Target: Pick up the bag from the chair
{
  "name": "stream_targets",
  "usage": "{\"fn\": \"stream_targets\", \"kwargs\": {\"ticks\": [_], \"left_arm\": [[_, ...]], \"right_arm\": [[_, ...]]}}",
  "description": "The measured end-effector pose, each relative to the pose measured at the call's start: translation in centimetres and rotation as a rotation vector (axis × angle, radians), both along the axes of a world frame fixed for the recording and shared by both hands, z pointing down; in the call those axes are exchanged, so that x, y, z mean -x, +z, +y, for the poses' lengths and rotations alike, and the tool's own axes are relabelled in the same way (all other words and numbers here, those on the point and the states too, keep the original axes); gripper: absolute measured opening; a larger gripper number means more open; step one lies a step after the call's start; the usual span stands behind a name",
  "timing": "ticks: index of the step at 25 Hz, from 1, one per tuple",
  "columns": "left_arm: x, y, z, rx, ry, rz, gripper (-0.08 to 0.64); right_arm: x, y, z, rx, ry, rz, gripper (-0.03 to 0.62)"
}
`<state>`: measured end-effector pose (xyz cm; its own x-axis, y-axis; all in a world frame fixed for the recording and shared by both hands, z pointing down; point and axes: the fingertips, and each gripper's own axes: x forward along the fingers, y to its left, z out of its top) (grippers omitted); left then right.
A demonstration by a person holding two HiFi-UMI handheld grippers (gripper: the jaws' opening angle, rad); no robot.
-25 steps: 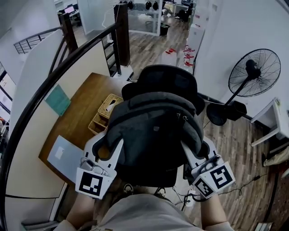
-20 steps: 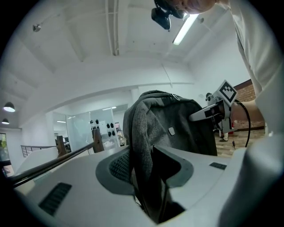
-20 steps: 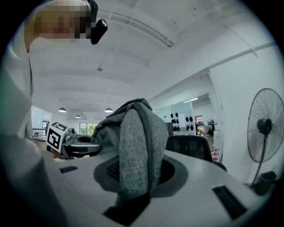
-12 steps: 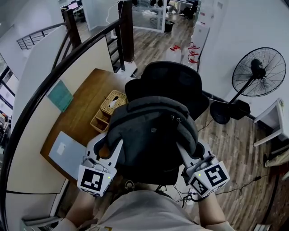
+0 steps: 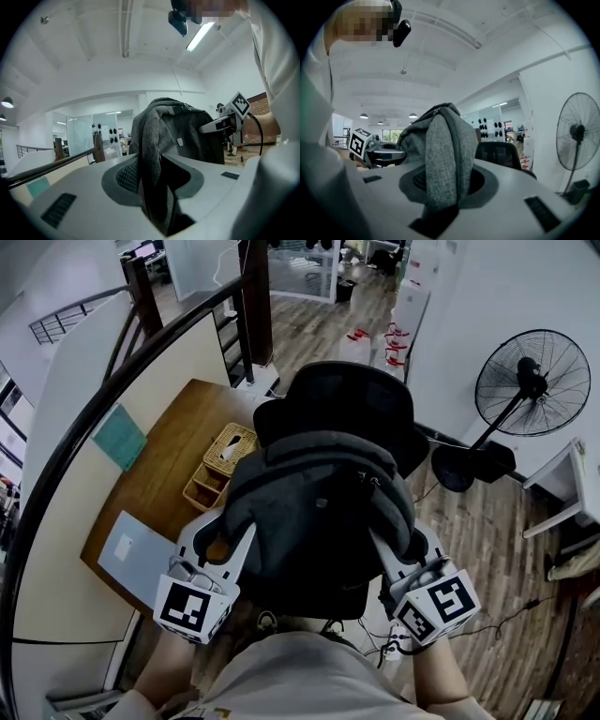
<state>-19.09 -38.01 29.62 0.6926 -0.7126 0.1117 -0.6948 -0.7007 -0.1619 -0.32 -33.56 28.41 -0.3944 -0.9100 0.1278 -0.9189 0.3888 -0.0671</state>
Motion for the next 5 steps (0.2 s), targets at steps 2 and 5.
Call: {"fn": "stream_targets", "kwargs": {"ticks": [2, 5], "left_arm": [[-0.28, 0.2, 0.15, -0.005, 0.014, -0.008, 0.124], [-0.53, 0.46, 0.28, -0.01, 0.024, -0.015, 0.123]], "right_arm": [[-0.21, 0.32, 0.21, 0.009, 0.01, -0.002, 0.109], [-0.39, 0.78, 0.51, 0.02, 0.02, -0.006, 0.109]]}}
